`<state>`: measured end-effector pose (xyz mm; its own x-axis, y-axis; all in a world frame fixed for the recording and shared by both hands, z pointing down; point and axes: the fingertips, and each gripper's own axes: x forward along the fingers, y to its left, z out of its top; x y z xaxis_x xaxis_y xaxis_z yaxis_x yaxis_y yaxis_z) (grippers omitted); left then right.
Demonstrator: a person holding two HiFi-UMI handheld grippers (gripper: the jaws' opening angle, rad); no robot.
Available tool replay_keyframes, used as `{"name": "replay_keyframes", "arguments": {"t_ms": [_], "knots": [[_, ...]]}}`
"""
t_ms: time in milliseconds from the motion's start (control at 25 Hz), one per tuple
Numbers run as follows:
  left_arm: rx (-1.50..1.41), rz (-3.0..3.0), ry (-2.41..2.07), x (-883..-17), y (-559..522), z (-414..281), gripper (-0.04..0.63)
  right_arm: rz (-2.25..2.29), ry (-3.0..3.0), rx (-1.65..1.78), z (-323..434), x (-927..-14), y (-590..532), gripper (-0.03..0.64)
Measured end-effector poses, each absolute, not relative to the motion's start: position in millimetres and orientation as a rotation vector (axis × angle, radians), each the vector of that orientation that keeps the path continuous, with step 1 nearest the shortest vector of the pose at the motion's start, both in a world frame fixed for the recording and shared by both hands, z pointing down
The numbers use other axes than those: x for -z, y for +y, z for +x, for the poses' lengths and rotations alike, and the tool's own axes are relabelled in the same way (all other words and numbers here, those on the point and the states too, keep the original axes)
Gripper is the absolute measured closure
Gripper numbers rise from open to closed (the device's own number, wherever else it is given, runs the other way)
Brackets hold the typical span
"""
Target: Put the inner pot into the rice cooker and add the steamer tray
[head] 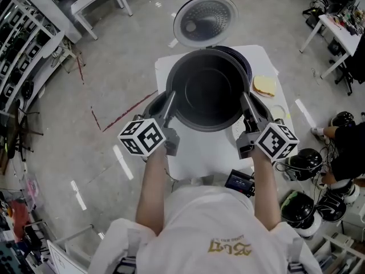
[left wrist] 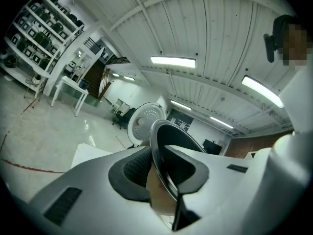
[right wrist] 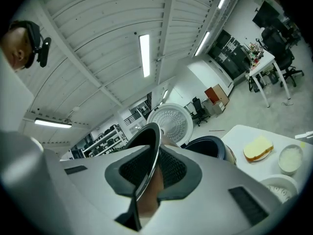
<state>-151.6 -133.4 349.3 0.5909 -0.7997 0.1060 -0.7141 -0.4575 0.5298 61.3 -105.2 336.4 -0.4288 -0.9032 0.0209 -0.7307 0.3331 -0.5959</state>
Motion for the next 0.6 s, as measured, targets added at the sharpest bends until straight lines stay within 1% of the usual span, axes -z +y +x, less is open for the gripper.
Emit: {"name": "replay_keyframes", "arguments": {"t_ms": [600], "knots": [[0.243, 2.271, -1.246, -343.1, -194.0, -102.3, 0.499, -1.388, 2.308, 0.789, 112.4, -330.8, -174.7, 0.554]]}}
